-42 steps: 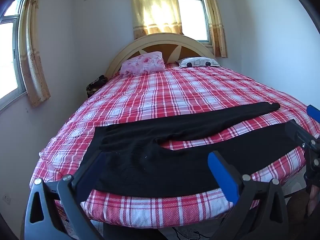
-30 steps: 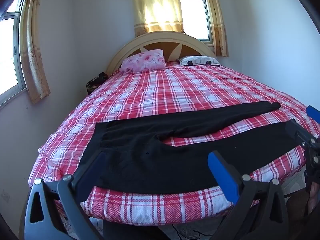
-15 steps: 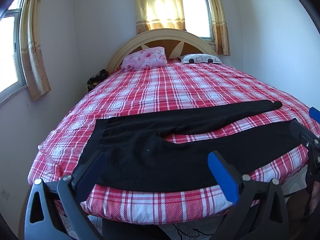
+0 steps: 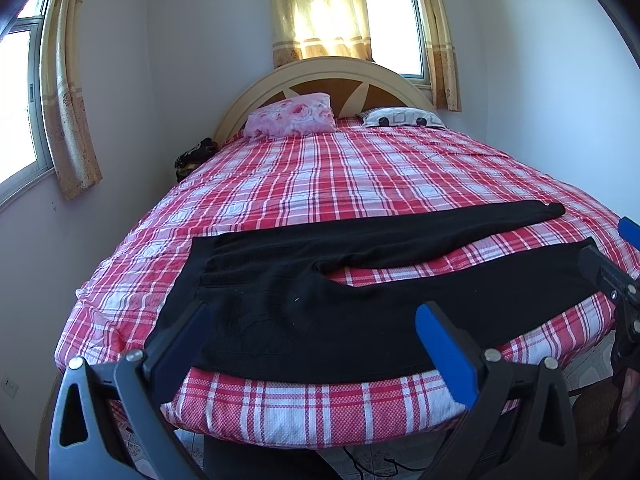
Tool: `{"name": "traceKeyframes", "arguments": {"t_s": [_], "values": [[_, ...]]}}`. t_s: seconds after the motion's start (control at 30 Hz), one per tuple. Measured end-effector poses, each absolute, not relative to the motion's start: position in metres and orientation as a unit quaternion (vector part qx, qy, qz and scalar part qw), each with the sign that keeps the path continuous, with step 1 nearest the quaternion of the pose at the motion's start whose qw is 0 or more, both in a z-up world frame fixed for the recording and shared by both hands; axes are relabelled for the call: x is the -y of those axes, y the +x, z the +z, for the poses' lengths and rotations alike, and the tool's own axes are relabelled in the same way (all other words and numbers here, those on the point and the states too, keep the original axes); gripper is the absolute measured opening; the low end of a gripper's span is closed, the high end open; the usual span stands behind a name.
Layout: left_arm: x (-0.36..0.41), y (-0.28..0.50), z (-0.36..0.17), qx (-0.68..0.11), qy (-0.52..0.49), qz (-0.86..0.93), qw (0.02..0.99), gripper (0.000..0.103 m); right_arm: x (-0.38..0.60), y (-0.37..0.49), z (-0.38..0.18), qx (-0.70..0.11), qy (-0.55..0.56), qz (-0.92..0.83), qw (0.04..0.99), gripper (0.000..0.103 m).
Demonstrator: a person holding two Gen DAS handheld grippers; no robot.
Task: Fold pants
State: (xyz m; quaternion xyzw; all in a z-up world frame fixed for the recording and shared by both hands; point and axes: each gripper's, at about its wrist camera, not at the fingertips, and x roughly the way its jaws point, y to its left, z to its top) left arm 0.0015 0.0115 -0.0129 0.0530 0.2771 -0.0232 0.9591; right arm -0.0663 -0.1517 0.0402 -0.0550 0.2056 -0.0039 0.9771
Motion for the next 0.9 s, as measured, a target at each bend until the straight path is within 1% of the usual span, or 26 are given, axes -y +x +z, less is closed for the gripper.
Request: {"name": "traceKeyframes", "arguments": {"t_s": [0.9], "values": [[-0.0192,0.0035,-0.0138,-0.276,0.046,-0.022,0.96,0.103,0.151,-0.0664,0.0334,-0.21,-0.058,-0.001,0.976,0.102]]}}
